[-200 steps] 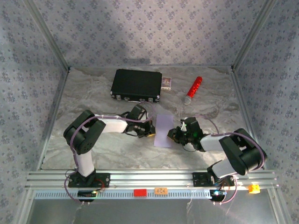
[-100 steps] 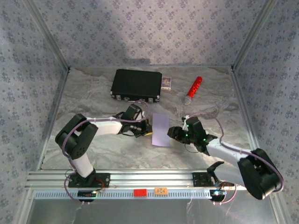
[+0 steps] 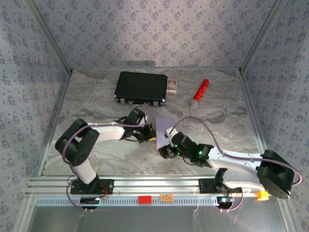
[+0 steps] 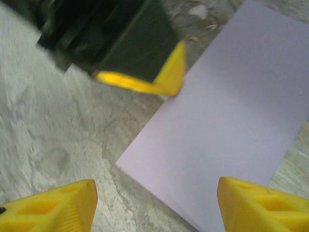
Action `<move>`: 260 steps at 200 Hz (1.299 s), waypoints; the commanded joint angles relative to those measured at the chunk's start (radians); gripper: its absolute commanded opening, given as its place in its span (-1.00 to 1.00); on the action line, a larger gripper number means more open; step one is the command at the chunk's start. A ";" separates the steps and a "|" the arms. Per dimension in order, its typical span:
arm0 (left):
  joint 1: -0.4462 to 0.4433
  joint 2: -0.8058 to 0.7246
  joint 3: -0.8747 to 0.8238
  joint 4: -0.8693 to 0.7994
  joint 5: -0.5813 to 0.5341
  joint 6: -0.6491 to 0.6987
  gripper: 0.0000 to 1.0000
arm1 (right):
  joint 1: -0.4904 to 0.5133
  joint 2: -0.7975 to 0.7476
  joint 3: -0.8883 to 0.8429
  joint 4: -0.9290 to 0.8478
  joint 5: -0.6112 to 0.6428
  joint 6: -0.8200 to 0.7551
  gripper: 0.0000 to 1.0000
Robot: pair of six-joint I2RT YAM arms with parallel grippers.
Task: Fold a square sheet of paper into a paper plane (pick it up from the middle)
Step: Third fold the triangle at the center of the table.
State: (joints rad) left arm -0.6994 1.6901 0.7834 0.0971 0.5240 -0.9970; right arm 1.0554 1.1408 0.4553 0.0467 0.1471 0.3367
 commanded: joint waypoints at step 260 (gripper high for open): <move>0.008 -0.035 -0.003 0.000 0.008 0.001 -1.00 | 0.300 0.386 0.022 0.275 0.631 -0.364 -0.62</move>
State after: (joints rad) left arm -0.6971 1.6752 0.7822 0.1017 0.5274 -0.9966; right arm 1.3510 1.5398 0.4866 0.3122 0.7635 -0.0414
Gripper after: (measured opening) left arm 0.042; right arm 0.210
